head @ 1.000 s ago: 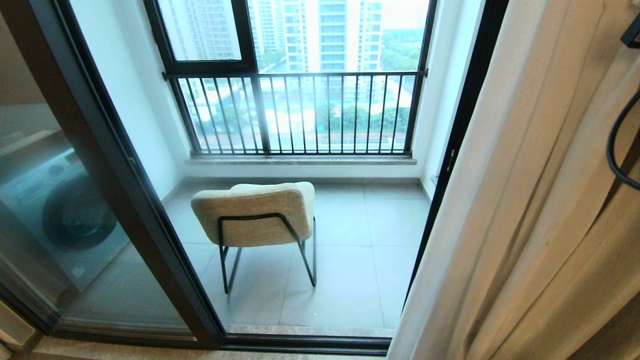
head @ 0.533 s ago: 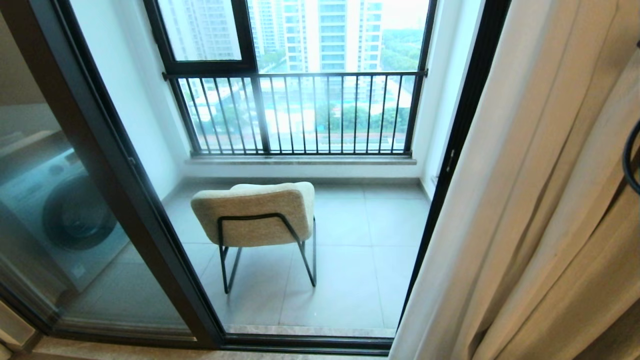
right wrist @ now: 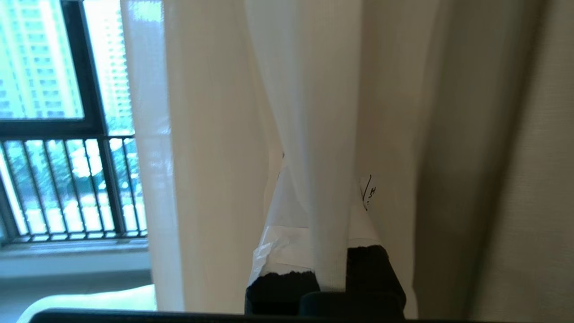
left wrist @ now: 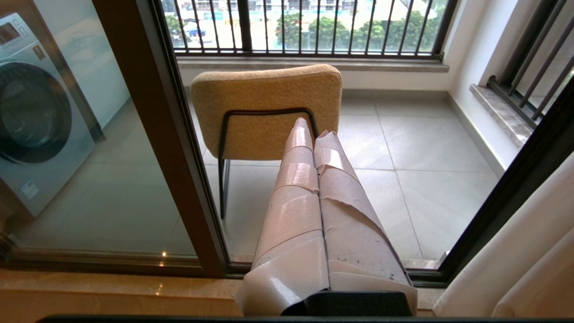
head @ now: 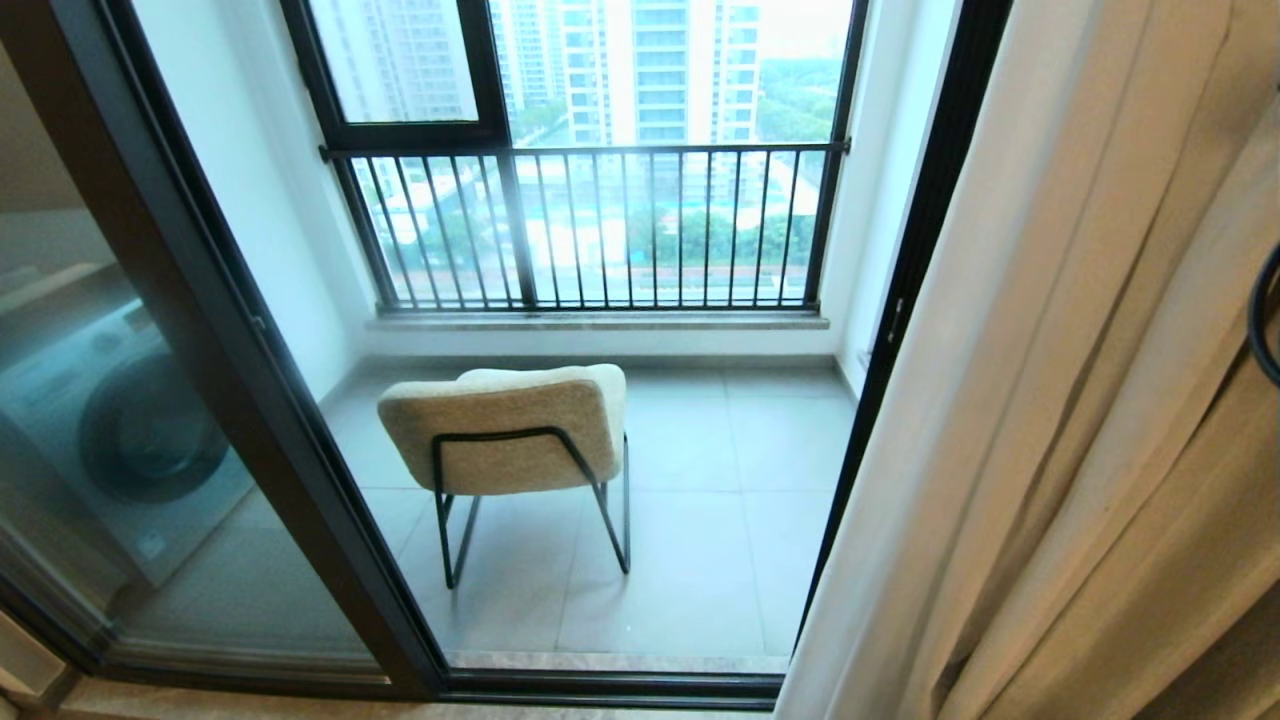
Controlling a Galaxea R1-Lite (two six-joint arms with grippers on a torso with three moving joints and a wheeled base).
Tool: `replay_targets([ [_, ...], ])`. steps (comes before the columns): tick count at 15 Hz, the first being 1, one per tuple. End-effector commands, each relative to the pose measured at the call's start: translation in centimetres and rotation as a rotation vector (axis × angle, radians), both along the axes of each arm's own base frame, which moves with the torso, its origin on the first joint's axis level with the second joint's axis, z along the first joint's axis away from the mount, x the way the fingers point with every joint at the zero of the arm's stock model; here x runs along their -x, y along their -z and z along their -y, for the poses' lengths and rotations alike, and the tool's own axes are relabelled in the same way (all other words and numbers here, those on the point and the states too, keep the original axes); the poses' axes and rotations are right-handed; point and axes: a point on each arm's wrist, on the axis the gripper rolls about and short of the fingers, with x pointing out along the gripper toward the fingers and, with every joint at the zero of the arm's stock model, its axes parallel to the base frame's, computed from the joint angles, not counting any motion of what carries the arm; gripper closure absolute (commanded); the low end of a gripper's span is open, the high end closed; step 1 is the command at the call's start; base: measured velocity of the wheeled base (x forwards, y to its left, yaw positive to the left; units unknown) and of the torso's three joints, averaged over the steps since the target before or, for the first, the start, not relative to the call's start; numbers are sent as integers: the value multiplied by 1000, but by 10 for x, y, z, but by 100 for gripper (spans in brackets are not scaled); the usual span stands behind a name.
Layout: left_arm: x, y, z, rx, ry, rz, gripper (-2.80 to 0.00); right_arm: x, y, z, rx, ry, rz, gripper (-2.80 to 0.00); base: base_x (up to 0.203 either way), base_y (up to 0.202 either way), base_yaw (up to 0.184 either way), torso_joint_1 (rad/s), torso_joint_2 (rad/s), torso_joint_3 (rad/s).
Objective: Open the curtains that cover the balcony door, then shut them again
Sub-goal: Close the inner curtains on both sides
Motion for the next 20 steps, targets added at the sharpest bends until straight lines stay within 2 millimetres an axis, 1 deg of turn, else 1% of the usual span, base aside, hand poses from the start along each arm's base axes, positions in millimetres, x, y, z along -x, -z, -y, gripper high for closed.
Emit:
replay_targets([
  [1, 0, 0, 0, 1, 0, 1, 0, -1, 1, 0, 0, 1, -1, 0, -1, 48, 7, -2, 6, 2],
  [3, 0, 0, 0, 1, 0, 1, 0, -1, 0, 0, -9, -2, 2, 0, -1, 146, -3, 5, 2, 4],
  [20, 0, 0, 0, 0, 0, -1, 0, -2, 3, 0, -11, -5, -8, 0, 0, 193, 0, 2, 1, 3],
])
